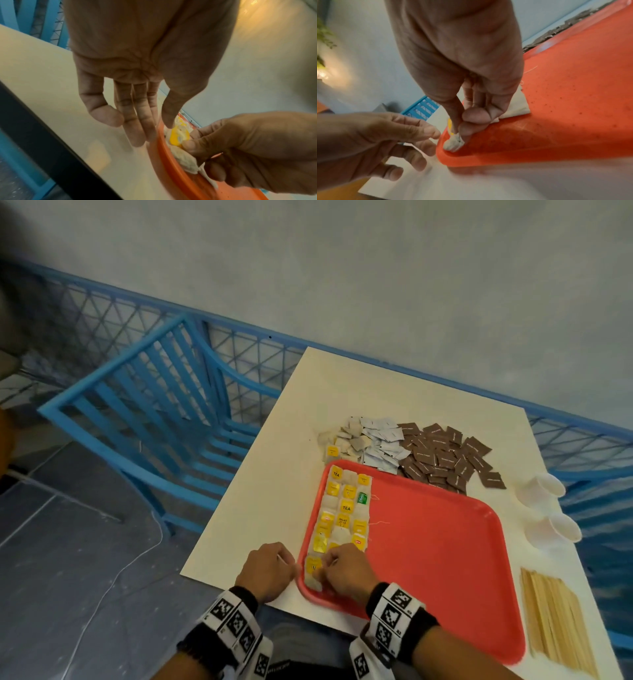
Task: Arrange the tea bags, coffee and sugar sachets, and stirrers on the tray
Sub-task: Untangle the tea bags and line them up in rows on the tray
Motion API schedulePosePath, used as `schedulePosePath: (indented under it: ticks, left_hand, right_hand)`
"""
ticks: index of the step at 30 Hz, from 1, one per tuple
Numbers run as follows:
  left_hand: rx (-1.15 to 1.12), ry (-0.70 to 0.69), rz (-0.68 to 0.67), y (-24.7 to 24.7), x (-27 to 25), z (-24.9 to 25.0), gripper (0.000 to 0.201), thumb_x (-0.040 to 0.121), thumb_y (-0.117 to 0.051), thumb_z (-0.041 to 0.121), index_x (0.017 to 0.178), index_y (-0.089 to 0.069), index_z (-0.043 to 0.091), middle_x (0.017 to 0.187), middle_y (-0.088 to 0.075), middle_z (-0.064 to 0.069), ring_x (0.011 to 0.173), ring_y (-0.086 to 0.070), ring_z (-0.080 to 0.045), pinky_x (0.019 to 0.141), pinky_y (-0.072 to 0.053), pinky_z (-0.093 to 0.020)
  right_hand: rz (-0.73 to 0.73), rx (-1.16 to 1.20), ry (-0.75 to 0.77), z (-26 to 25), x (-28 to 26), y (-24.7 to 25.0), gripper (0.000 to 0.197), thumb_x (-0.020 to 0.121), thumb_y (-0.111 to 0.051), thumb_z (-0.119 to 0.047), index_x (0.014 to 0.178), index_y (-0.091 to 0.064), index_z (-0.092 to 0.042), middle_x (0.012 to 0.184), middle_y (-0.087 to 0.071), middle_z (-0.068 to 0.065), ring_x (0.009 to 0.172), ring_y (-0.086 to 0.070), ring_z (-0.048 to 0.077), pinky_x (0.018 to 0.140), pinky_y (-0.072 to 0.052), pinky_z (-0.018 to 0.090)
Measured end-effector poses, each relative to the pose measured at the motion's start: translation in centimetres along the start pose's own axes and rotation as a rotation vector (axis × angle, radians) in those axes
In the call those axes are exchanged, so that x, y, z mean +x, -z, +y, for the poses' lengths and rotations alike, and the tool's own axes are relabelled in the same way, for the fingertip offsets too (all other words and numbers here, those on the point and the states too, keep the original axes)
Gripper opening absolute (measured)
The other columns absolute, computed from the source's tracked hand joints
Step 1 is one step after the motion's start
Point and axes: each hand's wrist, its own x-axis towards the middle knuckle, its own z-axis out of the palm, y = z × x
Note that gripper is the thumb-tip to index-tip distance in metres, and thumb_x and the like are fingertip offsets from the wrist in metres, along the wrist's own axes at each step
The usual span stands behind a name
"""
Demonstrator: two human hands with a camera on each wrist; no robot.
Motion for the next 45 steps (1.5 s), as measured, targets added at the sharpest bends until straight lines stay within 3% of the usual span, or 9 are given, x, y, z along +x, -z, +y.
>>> schedulePosePath:
  ticks: [3, 5, 8, 18, 21, 30, 34, 39, 45]
  left_hand:
    - [-0.005, -0.010, -0.014, -0.1, -0.1, 0.2, 0.007, 0.079, -0.068, 0.019, 0.076, -0.067, 0.024, 0.081, -0.073, 0.004, 0.081, -0.069, -0.020, 0.080, -0.058, -0.039]
    - [-0.009, -0.012, -0.016, 0.0, -0.1, 0.1, 0.007, 0.079, -0.065, 0.019, 0.076, -0.066, 0.025, 0.081, -0.073, 0.004, 0.081, -0.069, -0.021, 0.080, -0.059, -0.040]
    - [-0.006, -0.009, -0.018, 0.1, -0.2, 0.3, 0.009, 0.081, -0.061, 0.018, 0.078, -0.066, 0.024, 0.081, -0.074, 0.003, 0.079, -0.070, -0.020, 0.080, -0.059, -0.040]
    - [0.027, 0.013, -0.026, -0.7, -0.5, 0.9, 0.012, 0.087, -0.071, 0.024, 0.083, -0.062, 0.018, 0.070, -0.074, 0.001, 0.058, -0.068, -0.010, 0.068, -0.057, -0.026]
    - [0.073, 0.016, -0.027, -0.6, -0.1, 0.7, 0.016, 0.089, -0.068, 0.036, 0.086, -0.061, 0.022, 0.079, -0.073, 0.003, 0.068, -0.068, -0.011, 0.074, -0.058, -0.029]
    - [0.266, -0.129, 0.066, 3.8, 5.2, 5.7, 0.020, 0.091, -0.064, 0.048, 0.083, -0.059, 0.030, 0.079, -0.063, 0.009, 0.077, -0.062, -0.008, 0.074, -0.052, -0.030]
    - [0.467, -0.104, 0.116, 4.7, 9.0, 7.7, 0.025, 0.096, -0.058, 0.044, 0.117, -0.057, 0.030, 0.118, -0.060, 0.006, 0.109, -0.058, -0.015, 0.094, -0.049, -0.037]
    - [0.626, 0.034, -0.025, 3.5, 11.8, 8.3, 0.061, 0.095, -0.059, 0.042, 0.148, -0.031, 0.031, 0.163, -0.018, 0.001, 0.146, -0.025, -0.024, 0.111, -0.032, -0.053]
    - [0.546, 0.027, -0.023, 2.7, 13.2, 9.9, 0.041, 0.097, -0.053, 0.036, 0.136, -0.047, 0.024, 0.139, -0.046, -0.001, 0.127, -0.048, -0.024, 0.103, -0.045, -0.048]
  right_hand:
    - [0.037, -0.066, -0.014, -0.5, 0.0, -0.5, 0.011, 0.079, -0.059, -0.011, 0.070, -0.055, -0.016, 0.081, -0.071, 0.012, 0.067, -0.068, 0.019, 0.057, -0.057, 0.034]
    - [0.046, -0.215, -0.008, -0.6, -0.2, -0.3, 0.016, 0.077, -0.067, -0.024, 0.079, -0.053, -0.016, 0.091, -0.067, 0.010, 0.075, -0.060, 0.021, 0.050, -0.043, 0.027]
    - [0.063, -0.351, 0.057, -0.9, -0.8, 1.2, 0.022, 0.083, -0.065, -0.031, 0.075, -0.052, -0.016, 0.083, -0.061, 0.006, 0.071, -0.054, 0.022, 0.047, -0.032, 0.024]
    - [-0.228, -0.397, 0.040, -0.9, -1.6, 2.0, 0.025, 0.087, -0.059, -0.022, 0.078, -0.070, -0.001, 0.075, -0.067, 0.008, 0.069, -0.060, 0.019, 0.062, -0.050, 0.034]
    - [-0.260, -0.415, 0.040, -0.6, -1.3, 2.3, 0.023, 0.085, -0.060, -0.020, 0.090, -0.075, -0.004, 0.094, -0.075, 0.010, 0.088, -0.070, 0.024, 0.079, -0.060, 0.040]
    - [-0.101, -0.547, 0.183, -3.0, 3.0, 12.1, 0.017, 0.089, -0.063, -0.023, 0.077, -0.070, -0.013, 0.092, -0.073, 0.005, 0.086, -0.067, 0.021, 0.074, -0.054, 0.035]
    - [0.097, -0.630, 0.137, -4.4, 9.5, 17.4, 0.018, 0.085, -0.053, -0.018, 0.073, -0.065, -0.015, 0.086, -0.070, 0.006, 0.077, -0.067, 0.024, 0.072, -0.059, 0.038]
    - [0.255, -0.615, 0.155, -6.5, 16.0, 19.9, 0.015, 0.088, -0.055, -0.020, 0.090, -0.066, -0.011, 0.097, -0.069, 0.009, 0.088, -0.068, 0.029, 0.079, -0.059, 0.041]
    - [0.220, -0.706, 0.220, -10.0, 20.2, 17.4, 0.040, 0.091, -0.057, -0.030, 0.128, -0.053, -0.017, 0.127, -0.052, 0.010, 0.119, -0.052, 0.033, 0.093, -0.047, 0.044]
